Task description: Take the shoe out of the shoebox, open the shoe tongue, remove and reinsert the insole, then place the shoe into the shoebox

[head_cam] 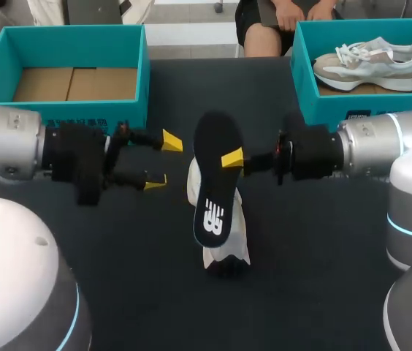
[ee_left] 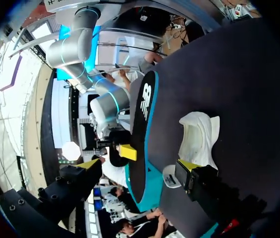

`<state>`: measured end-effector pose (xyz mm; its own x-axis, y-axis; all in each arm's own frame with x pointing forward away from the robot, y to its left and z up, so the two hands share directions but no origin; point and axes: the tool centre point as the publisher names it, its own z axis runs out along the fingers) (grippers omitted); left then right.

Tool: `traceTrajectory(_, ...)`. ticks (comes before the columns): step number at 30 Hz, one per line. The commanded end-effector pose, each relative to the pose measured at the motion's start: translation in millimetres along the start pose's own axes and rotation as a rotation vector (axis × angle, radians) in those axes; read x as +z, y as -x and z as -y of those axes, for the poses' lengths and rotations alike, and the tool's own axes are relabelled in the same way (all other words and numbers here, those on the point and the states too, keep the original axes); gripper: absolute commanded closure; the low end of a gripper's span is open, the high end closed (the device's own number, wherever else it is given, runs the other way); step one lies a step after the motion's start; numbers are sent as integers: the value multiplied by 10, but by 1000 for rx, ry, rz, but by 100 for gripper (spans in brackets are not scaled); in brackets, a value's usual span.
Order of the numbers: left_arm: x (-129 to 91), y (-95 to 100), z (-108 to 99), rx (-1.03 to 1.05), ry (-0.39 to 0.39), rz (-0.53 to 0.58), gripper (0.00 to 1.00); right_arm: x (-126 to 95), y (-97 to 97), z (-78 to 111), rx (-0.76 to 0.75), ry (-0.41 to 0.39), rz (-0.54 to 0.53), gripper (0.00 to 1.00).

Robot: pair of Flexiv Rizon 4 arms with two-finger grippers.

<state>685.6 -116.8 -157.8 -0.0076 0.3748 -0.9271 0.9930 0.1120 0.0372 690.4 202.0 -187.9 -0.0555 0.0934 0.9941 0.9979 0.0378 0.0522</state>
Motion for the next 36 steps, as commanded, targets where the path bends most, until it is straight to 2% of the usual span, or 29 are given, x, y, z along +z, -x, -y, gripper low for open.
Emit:
traceTrajectory(1,-34,84,43,8,14,-173,0,69,45,-12,3,-1,-4,100)
traceTrajectory(13,-34,84,43,8,14,-173,0,95,102,-5,19,5,-14,100)
traceTrajectory(14,-24,106,5,-23,-10,-184,0,96,103,-5,19,4,-14,100)
traceTrajectory(18,5,207,-149,-111,-40,-295,0,97,112,-4,21,5,-14,100)
traceTrajectory(19,15,229,-172,-136,-24,-323,0,97,113,-3,21,5,-14,100)
traceTrajectory(20,22,248,-181,-144,-46,-337,0,100,115,1,21,6,-14,100)
traceTrajectory(23,69,279,-218,-179,-31,-438,0,111,122,10,22,8,-14,100)
traceTrajectory(26,107,304,-221,-208,-41,-514,0,128,128,16,23,8,-16,100)
traceTrajectory(27,132,318,-222,-206,-59,-584,0,131,128,17,23,8,-17,100)
traceTrajectory(28,145,328,-220,-214,-28,-580,0,133,129,19,23,7,-17,100)
traceTrajectory(29,158,347,-202,-196,-55,-637,0,135,134,22,24,7,-18,100)
traceTrajectory(30,177,369,-185,-192,-21,-664,0,136,137,24,24,7,-18,100)
traceTrajectory(32,196,392,-176,-201,-47,-740,0,139,141,28,26,7,-19,100)
traceTrajectory(34,208,434,-152,-185,-30,-788,0,140,145,29,26,5,-19,100)
traceTrajectory(35,227,459,-135,-164,7,-821,0,141,150,30,26,5,-20,100)
traceTrajectory(36,229,467,-123,-173,-9,-850,0,141,152,30,26,4,-20,100)
